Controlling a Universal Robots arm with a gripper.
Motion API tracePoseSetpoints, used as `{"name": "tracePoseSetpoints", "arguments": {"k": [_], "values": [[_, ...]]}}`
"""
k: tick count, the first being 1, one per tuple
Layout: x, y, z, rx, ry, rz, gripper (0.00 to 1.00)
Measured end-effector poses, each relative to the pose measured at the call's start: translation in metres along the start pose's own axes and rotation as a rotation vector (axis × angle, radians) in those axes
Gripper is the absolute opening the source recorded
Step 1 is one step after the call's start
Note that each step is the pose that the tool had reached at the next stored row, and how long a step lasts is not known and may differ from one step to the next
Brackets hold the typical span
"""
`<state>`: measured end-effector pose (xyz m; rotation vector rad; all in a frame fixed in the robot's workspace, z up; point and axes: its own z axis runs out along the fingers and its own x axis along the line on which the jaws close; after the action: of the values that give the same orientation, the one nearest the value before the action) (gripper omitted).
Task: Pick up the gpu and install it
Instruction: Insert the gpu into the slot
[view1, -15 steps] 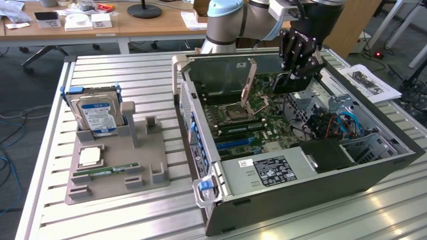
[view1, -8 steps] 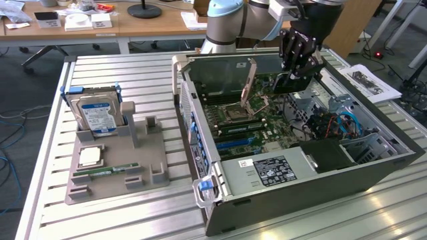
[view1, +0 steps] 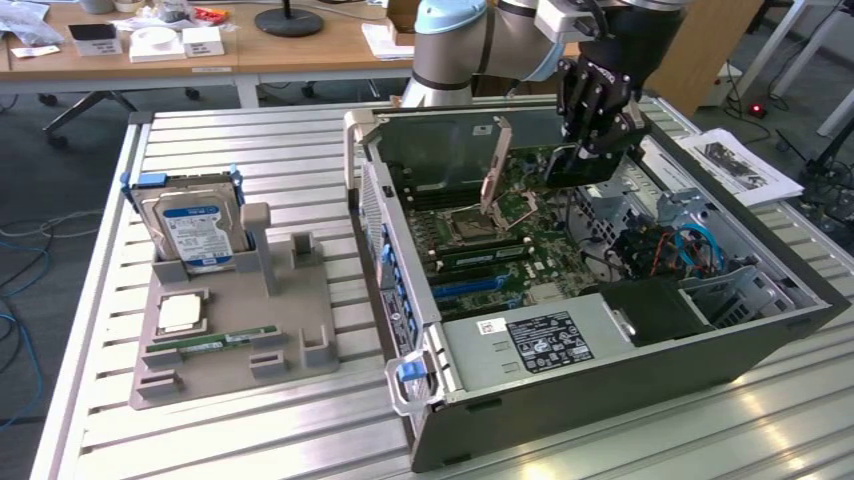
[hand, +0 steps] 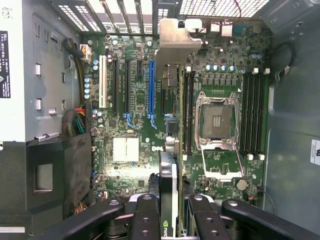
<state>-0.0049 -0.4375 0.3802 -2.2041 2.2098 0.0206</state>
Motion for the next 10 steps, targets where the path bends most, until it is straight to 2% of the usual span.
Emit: {"name": "tracePoseSetpoints", "arguments": {"k": [6, 10], "values": [[0.0, 0.0018, 0.0, 0.0016, 0.0, 0.0, 0.27], [0.0, 0.0071, -0.0001, 0.0082, -0.0001, 0.0, 0.27]]}}
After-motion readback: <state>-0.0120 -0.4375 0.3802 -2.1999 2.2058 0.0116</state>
